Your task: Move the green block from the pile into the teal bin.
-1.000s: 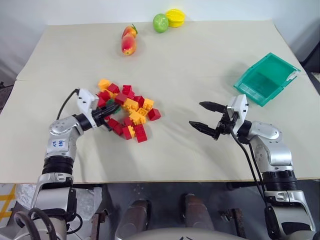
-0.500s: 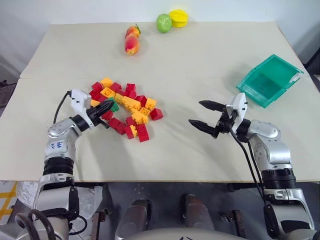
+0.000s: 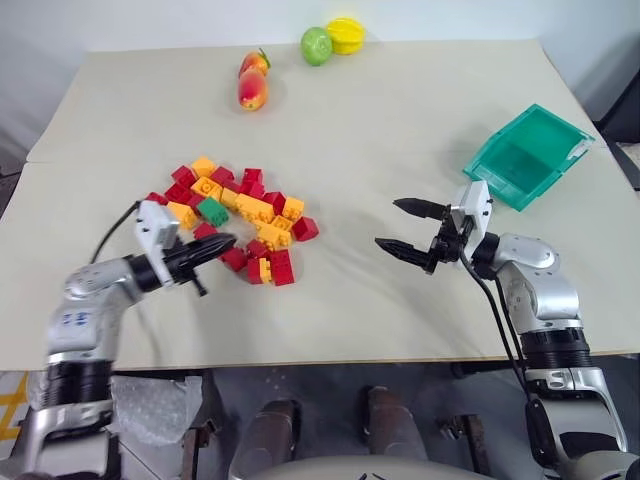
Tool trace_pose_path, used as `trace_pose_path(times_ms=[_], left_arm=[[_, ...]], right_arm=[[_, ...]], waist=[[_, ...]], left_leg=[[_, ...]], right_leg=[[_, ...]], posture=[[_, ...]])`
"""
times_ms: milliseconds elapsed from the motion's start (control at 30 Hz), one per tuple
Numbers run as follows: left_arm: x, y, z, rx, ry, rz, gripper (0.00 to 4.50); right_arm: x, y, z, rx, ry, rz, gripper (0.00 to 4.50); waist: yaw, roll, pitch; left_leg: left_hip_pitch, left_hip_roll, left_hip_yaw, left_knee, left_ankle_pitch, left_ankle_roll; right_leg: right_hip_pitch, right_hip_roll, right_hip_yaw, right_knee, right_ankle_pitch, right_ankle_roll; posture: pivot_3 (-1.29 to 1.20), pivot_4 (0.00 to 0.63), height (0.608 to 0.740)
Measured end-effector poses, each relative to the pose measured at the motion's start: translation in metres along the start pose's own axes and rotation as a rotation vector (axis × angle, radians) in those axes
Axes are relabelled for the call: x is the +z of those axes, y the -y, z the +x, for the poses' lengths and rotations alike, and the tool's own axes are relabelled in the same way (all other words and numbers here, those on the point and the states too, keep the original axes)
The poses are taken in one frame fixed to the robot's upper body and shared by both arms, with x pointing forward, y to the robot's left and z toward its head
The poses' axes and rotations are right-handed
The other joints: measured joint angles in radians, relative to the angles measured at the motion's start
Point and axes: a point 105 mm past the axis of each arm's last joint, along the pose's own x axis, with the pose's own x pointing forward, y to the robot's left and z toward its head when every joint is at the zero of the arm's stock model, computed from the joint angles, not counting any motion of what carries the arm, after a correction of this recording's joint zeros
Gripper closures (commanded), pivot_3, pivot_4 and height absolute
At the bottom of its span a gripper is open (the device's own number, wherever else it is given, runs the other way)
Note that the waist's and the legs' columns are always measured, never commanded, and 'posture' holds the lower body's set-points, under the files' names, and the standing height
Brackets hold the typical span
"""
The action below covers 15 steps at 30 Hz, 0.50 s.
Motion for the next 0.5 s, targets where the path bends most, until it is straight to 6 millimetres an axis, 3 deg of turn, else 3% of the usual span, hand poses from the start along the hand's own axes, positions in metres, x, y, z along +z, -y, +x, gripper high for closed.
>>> trace_pose_path(times_ms=[133, 233, 367, 500], left_arm=[[0.014, -0.003, -0.033, 0.085, -0.014, 0.014, 2.14], [0.011, -0.006, -0.062, 0.171, -0.043, 0.002, 1.17], [0.015, -0.009, -0.079, 0.237, -0.029, -0.004, 0.01], [0.026, -0.002, -0.081, 0.240, -0.002, 0.029, 0.01]], right_arm=[[-0.003, 0.002, 0.001, 0.009, -0.010, 0.004, 0.00], [-0.001, 0.001, 0.006, 0.031, -0.003, 0.000, 0.00], [-0.003, 0.000, 0.005, 0.048, -0.008, 0.013, 0.00], [-0.003, -0.002, 0.005, 0.066, -0.009, 0.020, 0.00]], waist=[[0.008, 0.001, 0.000], [0.007, 0.000, 0.000], [0.012, 0.001, 0.001], [0.018, 0.001, 0.001]], left_leg=[[-0.001, 0.000, 0.000, 0.000, 0.000, 0.000], [0.000, 0.001, 0.000, 0.000, -0.001, 0.000], [0.000, 0.001, 0.000, 0.001, -0.001, 0.000], [0.000, 0.001, 0.000, 0.001, -0.001, -0.001]], right_leg=[[0.000, 0.000, 0.000, -0.001, 0.000, 0.000], [0.000, 0.000, 0.000, -0.003, 0.000, 0.000], [0.000, 0.000, -0.001, -0.005, 0.000, -0.001], [0.001, 0.000, 0.000, -0.006, 0.000, -0.001]], posture=[[0.00, 0.150, 0.740], [0.00, 0.150, 0.740], [0.00, 0.150, 0.740], [0.00, 0.150, 0.740]])
